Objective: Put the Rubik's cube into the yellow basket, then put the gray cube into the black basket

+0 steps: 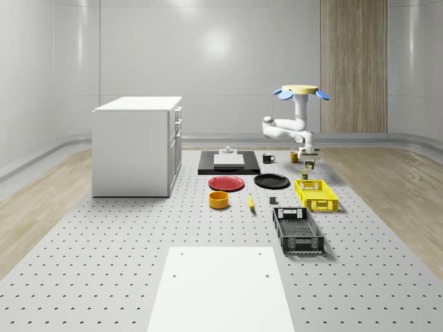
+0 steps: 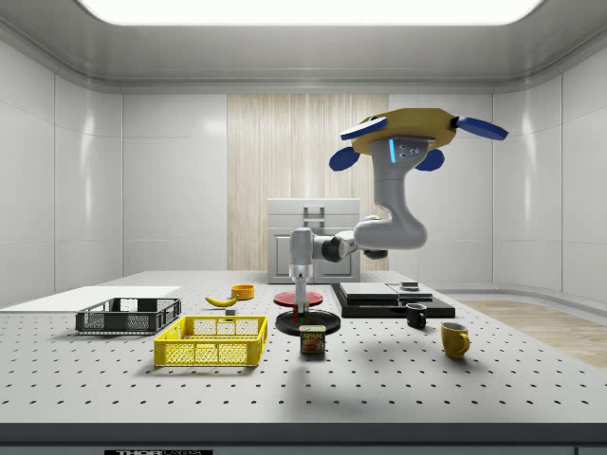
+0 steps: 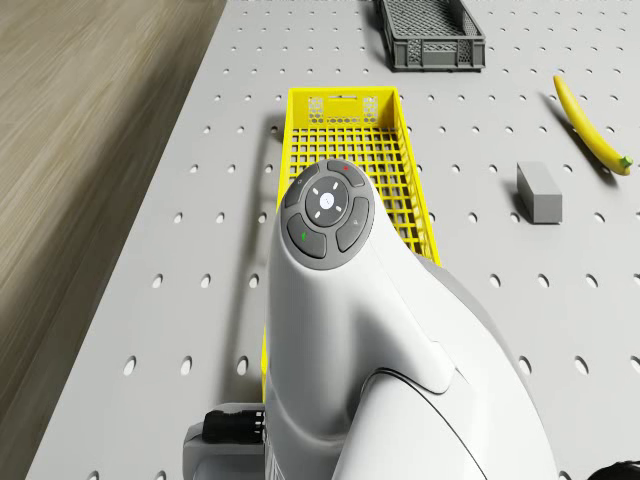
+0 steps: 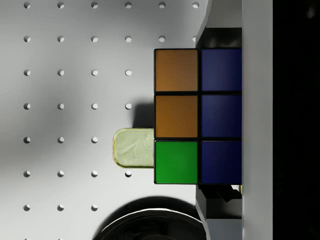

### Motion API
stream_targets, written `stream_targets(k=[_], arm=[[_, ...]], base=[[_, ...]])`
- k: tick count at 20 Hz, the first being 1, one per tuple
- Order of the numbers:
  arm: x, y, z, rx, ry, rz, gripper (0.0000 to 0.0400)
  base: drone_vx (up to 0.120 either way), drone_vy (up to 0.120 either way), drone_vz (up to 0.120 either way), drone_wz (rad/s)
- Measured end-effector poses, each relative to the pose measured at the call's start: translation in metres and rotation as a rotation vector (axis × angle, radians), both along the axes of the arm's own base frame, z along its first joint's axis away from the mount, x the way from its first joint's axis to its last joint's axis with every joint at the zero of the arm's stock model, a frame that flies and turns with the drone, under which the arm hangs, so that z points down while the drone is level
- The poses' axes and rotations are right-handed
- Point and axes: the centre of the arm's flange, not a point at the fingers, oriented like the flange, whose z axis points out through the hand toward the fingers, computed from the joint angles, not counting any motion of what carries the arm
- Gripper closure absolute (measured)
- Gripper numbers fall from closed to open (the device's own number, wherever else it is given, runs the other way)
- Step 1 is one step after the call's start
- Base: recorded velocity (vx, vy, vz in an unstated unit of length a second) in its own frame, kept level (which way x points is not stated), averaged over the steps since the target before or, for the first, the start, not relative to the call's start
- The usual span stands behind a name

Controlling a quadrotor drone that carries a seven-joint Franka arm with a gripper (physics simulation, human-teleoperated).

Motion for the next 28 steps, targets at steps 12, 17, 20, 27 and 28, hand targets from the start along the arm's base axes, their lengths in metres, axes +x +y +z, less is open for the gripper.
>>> stream_targets(k=[12, 17, 20, 27, 28], arm=[[0.0000, 0.0000, 0.0000, 0.000, 0.000, 0.000, 0.0075], [0.0000, 0.0000, 0.0000, 0.000, 0.000, 0.000, 0.0075], [0.0000, 0.0000, 0.0000, 0.000, 0.000, 0.000, 0.0075], [0.0000, 0.0000, 0.0000, 0.000, 0.000, 0.000, 0.0075], [0.0000, 0.0000, 0.0000, 0.000, 0.000, 0.000, 0.0075]], base=[[0.120, 0.000, 0.000, 0.000], [0.120, 0.000, 0.000, 0.000], [0.120, -0.107, 0.000, 0.000], [0.120, -0.040, 0.000, 0.000], [0.120, -0.120, 0.000, 0.000]])
